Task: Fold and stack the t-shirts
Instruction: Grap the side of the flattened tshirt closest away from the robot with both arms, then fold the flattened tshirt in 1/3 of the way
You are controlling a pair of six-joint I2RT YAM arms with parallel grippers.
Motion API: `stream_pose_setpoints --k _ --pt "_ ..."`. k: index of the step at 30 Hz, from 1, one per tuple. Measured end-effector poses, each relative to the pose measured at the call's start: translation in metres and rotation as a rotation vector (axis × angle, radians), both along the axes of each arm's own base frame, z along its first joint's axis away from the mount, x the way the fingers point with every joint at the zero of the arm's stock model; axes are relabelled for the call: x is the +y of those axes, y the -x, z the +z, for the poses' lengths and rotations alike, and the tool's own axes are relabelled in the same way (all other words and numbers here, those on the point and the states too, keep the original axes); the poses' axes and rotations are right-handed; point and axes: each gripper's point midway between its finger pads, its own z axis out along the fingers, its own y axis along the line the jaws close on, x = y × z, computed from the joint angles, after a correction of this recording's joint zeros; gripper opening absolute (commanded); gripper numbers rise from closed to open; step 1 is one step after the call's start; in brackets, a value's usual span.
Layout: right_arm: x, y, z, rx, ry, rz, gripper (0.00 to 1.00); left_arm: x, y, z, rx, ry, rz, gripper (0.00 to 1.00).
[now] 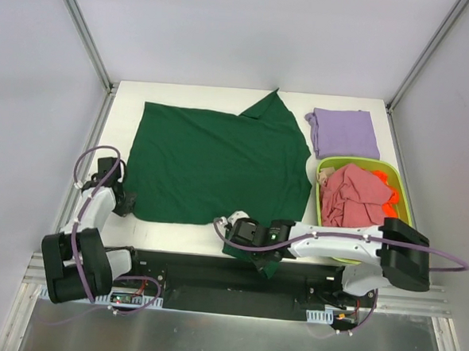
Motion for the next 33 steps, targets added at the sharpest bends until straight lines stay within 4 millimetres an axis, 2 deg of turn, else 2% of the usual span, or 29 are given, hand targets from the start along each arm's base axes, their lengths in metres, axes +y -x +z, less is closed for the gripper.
stream_pose_setpoints --k 4,10,13,17,20,23,28,33 --pt "0.0 0.018 0.016 0.086 -0.054 0.061 0.0 0.007 0.009 0.01 -0.039 -0.034 0.076 0.0" --pt "-0.001 0.046 0.026 0.224 -0.098 0.155 0.0 0.019 0.022 0.021 -0.076 -0.077 0.173 0.0" --pt "-0.001 0.05 0.03 0.244 -0.113 0.185 0.0 0.021 0.025 0.024 -0.089 -0.086 0.198 0.0" --pt "-0.006 0.045 0.031 0.248 -0.108 0.178 0.0 0.02 0.026 0.023 -0.081 -0.085 0.204 0.0" --pt "-0.015 0.03 0.031 0.228 -0.079 0.135 0.01 0.018 0.025 0.023 -0.064 -0.066 0.196 0.0" --pt "-0.022 0.009 0.035 0.181 -0.057 0.089 0.01 0.018 0.013 0.033 -0.082 -0.052 0.187 0.0" --pt "-0.024 -0.04 0.055 0.071 -0.073 0.012 0.0 0.011 -0.02 0.05 -0.135 -0.011 0.141 0.0" --pt "-0.029 -0.087 0.072 -0.009 -0.069 -0.05 0.0 -0.001 -0.056 0.057 -0.136 0.03 0.076 0.0"
